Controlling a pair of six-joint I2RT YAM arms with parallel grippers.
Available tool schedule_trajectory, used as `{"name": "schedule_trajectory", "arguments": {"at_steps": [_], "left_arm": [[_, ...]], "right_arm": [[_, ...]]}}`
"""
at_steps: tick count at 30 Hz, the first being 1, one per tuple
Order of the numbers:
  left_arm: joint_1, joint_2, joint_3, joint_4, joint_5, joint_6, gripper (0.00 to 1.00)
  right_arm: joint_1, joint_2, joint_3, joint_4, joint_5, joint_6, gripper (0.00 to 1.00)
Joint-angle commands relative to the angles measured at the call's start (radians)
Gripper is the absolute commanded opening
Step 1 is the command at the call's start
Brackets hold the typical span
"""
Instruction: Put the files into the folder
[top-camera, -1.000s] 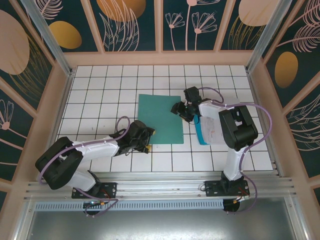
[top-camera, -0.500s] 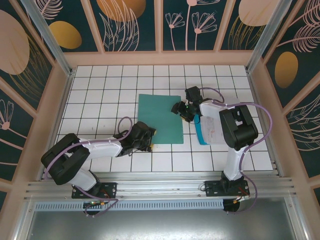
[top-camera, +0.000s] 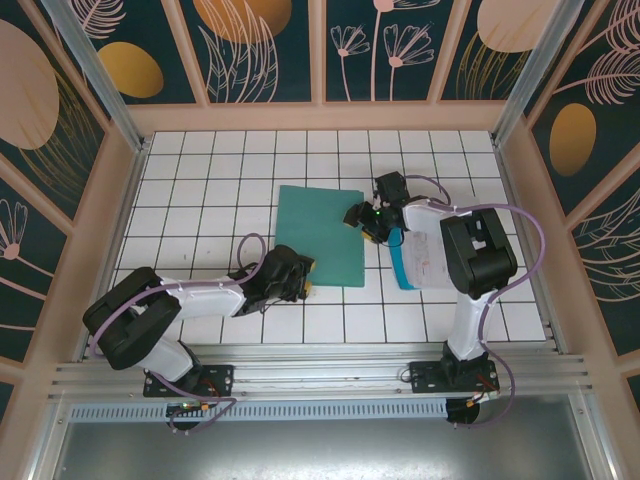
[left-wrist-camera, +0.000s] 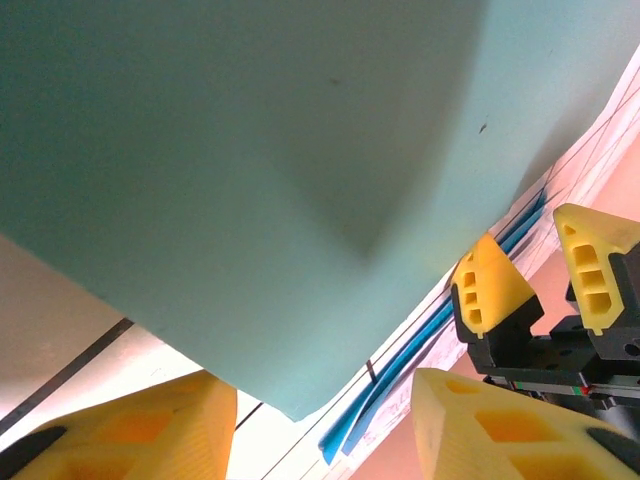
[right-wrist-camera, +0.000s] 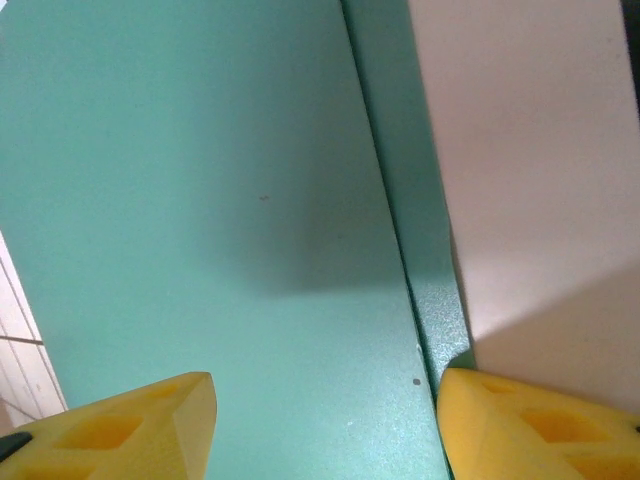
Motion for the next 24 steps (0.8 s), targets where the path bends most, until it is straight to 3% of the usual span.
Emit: {"name": "schedule_trajectory", "arguments": {"at_steps": [1, 16, 24], "left_arm": [[-0.007, -0.021, -0.016, 0.077, -0.033, 0.013, 0.46], [-0.01, -0.051, -0.085, 0.19, -0.029, 0.012, 0.0], [-0.011, -0.097, -0.146, 0.249, -0.044, -0.013, 0.0]], "right_arm": [[-0.018, 0.056, -0.053, -0.046, -0.02, -0.038, 0.63], [-0.05, 0.037, -0.05, -0.006, -0.117, -0.068, 0.62], [-0.05, 0.01, -0.039, 0.011, -0.152, -0.049, 0.57]]}}
